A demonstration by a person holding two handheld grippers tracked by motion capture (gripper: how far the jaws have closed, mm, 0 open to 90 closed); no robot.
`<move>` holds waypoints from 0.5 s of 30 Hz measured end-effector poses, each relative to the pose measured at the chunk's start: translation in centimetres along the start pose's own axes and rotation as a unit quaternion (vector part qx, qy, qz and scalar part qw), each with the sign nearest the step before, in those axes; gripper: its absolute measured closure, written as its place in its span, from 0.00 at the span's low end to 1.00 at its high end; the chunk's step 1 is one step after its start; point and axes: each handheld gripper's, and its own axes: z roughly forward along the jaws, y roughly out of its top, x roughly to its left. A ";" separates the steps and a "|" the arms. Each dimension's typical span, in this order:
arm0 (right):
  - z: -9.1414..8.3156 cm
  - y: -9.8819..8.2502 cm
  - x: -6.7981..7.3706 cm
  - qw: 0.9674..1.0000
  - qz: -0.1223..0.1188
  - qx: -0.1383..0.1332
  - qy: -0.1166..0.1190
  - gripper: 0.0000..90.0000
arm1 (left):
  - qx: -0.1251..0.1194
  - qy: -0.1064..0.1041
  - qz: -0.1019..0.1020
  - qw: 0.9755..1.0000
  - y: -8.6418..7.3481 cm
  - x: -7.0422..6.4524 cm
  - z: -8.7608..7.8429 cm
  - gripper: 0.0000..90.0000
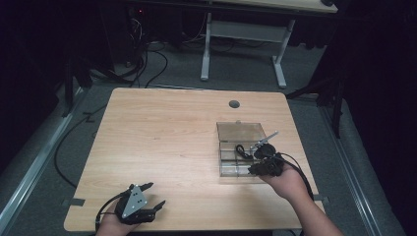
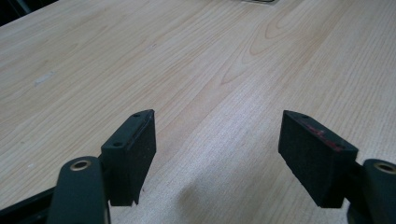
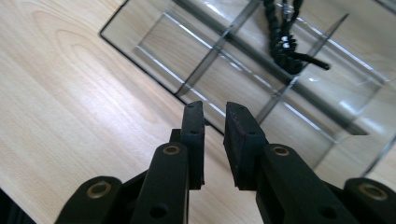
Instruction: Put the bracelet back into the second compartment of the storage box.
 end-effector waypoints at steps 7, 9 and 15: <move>0.5 -1.7 1.2 0.999 -0.004 -0.040 0.011 0.88 | -0.001 0.000 -0.002 1.000 0.0 0.0 0.0 0.31; 0.9 -2.2 1.4 0.998 -0.003 -0.054 0.013 0.88 | -0.001 0.001 -0.002 1.000 0.0 0.0 0.0 0.31; 1.5 -3.2 1.7 0.997 0.004 -0.081 0.012 0.88 | -0.002 0.001 -0.003 1.000 0.0 0.1 0.0 0.31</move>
